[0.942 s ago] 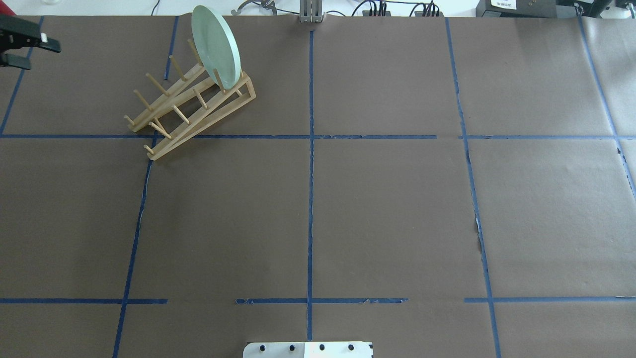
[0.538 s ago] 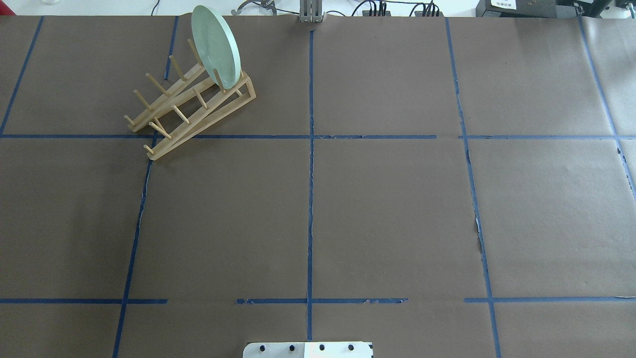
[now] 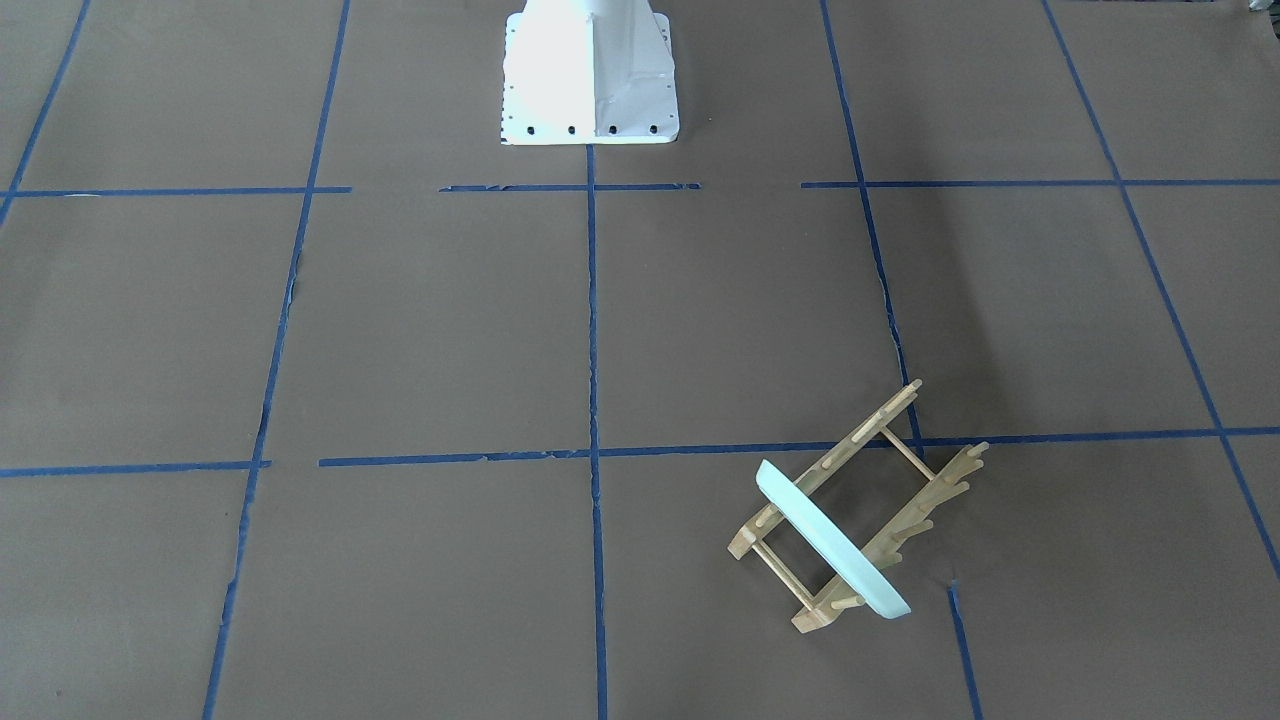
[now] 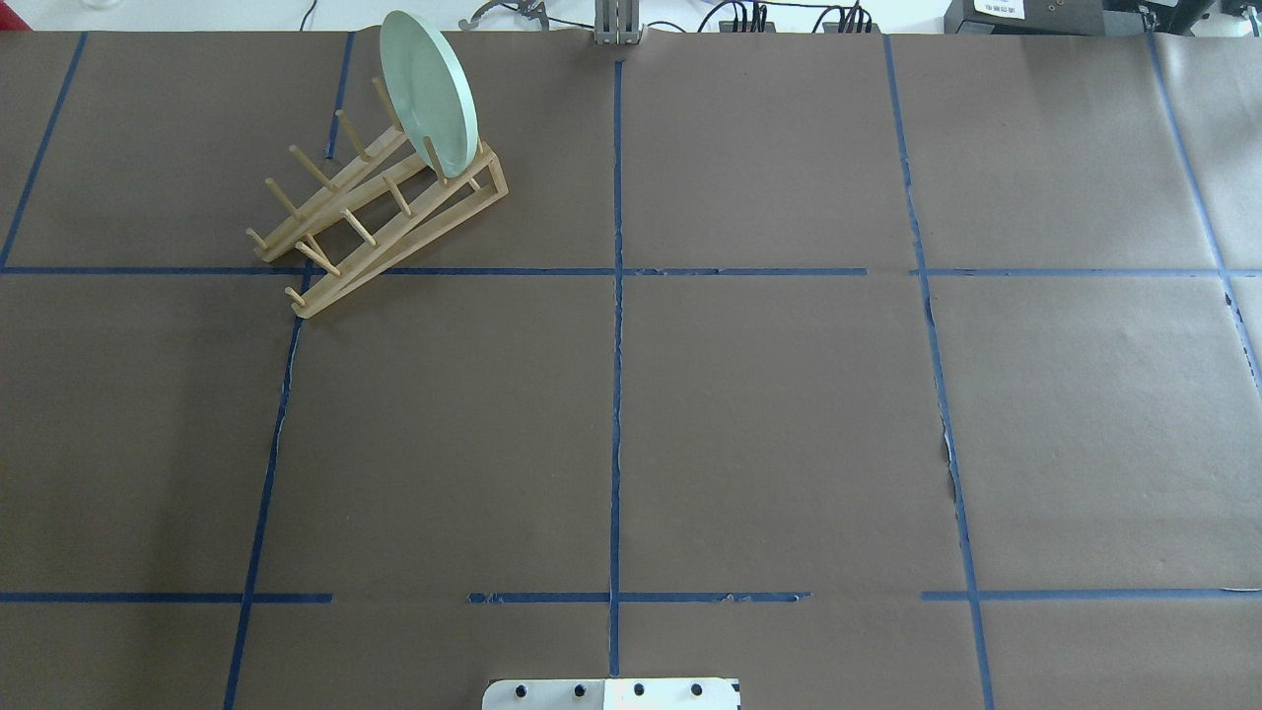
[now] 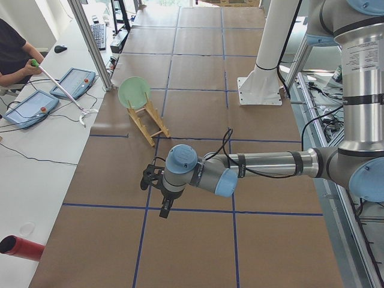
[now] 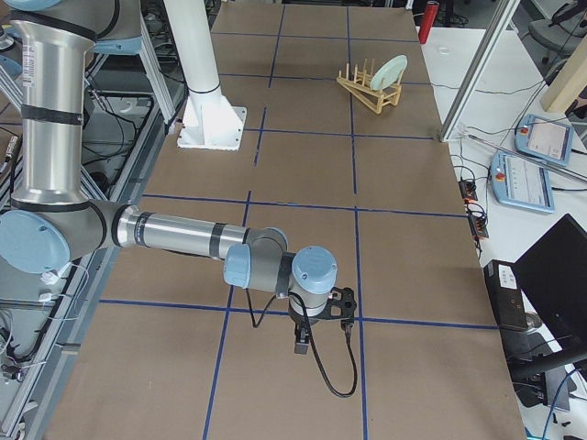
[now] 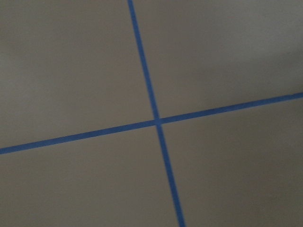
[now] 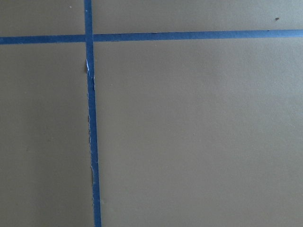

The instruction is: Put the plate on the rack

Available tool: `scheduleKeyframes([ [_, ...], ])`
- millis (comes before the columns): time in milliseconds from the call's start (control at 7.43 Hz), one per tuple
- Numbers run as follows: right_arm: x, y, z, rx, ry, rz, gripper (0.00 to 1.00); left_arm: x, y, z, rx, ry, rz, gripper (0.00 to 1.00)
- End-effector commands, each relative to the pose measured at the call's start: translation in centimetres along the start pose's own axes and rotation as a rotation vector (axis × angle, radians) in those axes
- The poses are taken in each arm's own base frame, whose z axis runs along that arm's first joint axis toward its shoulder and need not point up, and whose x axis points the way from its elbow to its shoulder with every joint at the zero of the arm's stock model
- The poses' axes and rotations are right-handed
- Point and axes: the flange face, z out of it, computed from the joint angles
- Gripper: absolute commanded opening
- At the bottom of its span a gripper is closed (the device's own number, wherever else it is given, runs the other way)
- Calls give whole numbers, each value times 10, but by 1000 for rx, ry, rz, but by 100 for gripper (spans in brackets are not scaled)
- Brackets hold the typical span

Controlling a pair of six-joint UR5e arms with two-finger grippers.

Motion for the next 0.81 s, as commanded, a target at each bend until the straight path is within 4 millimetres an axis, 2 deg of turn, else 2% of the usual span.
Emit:
scheduleKeyframes([
  [0, 0, 0, 0, 0, 0, 0, 100, -9, -47, -33, -64, -21, -42, 100],
  [135, 0, 0, 0, 0, 0, 0, 100, -3, -60, -39, -87, 15, -77, 100],
  [269, 0, 0, 1, -1, 0, 1, 100, 0, -62, -39, -103, 47, -94, 100],
  [538, 0, 0, 1, -1, 0, 1, 100, -6, -56, -30, -122, 52, -108, 100],
  [673, 0, 0, 0, 0, 0, 0, 100, -9, -47, -25, -137, 53, -120, 100],
])
